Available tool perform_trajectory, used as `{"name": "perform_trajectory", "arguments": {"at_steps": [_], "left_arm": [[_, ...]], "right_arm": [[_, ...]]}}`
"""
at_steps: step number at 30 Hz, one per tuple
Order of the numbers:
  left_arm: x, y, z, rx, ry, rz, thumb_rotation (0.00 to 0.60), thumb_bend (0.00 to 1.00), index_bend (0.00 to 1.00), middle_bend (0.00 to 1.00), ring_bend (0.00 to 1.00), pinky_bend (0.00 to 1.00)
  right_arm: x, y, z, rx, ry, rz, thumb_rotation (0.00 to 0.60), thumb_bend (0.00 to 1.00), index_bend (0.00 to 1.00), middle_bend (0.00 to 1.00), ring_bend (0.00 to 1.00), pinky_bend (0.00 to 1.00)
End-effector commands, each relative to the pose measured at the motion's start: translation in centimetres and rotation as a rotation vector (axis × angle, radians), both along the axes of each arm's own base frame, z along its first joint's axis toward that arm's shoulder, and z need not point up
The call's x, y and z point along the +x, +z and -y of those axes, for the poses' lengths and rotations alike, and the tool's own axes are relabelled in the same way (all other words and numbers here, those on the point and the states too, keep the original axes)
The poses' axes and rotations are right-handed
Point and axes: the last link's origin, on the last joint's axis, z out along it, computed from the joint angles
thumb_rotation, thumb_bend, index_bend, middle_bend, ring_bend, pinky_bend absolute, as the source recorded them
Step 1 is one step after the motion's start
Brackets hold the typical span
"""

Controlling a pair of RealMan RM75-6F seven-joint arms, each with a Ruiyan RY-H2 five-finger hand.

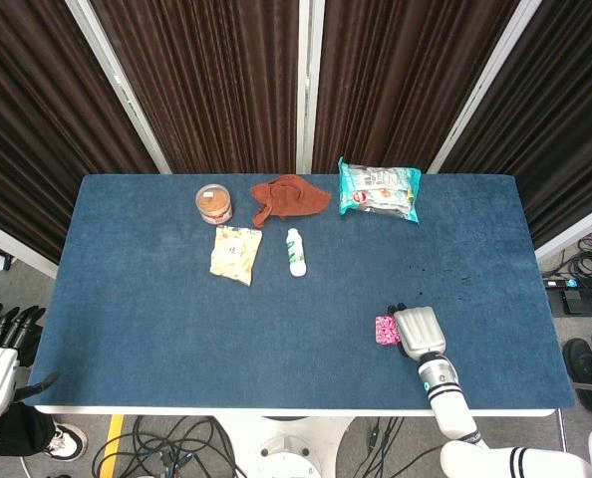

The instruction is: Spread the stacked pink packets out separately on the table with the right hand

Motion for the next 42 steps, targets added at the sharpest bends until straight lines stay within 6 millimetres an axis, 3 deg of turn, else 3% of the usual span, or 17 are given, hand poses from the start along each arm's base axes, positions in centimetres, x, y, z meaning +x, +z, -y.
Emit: {"name": "perform_trajectory", "arguments": {"at_steps": [1,20,28,37,42], "left_arm": [[0.0,0.0,0.0,0.000,0.001,0.002,0.600,0.13,0.09,0.08,0.00,0.11],[0.0,0.0,0.1,-0.001,-0.001,0.011,0.600,0.13,0.09,0.08,0.00,0.11],[-0.1,0.2,0.1,0.006,-0.003,0.009,0.600,0.13,0.09,0.08,0.00,0.11],[-0.3,0.7,0.2,0.017,0.004,0.008,0.600,0.13,0.09,0.08,0.00,0.11],[-0.5,0.9,0.2,0.021,0.009,0.012,0.600,0.13,0.09,0.08,0.00,0.11]], "right_arm": [[0.0,0.0,0.0,-0.003,0.002,0.001,0.600,0.21,0.37,0.33,0.84,0.92],[0.9,0.9,0.9,-0.042,0.020,-0.021,0.600,0.23,0.43,0.37,0.84,0.92],[2.5,1.1,4.2,-0.072,0.034,-0.031,0.600,0.23,0.43,0.37,0.84,0.92],[5.2,-0.7,7.8,-0.074,0.041,-0.034,0.600,0.23,0.43,0.38,0.85,0.92],[6.3,-2.1,8.5,-0.059,0.047,-0.044,0.600,0.23,0.43,0.38,0.85,0.92]]}}
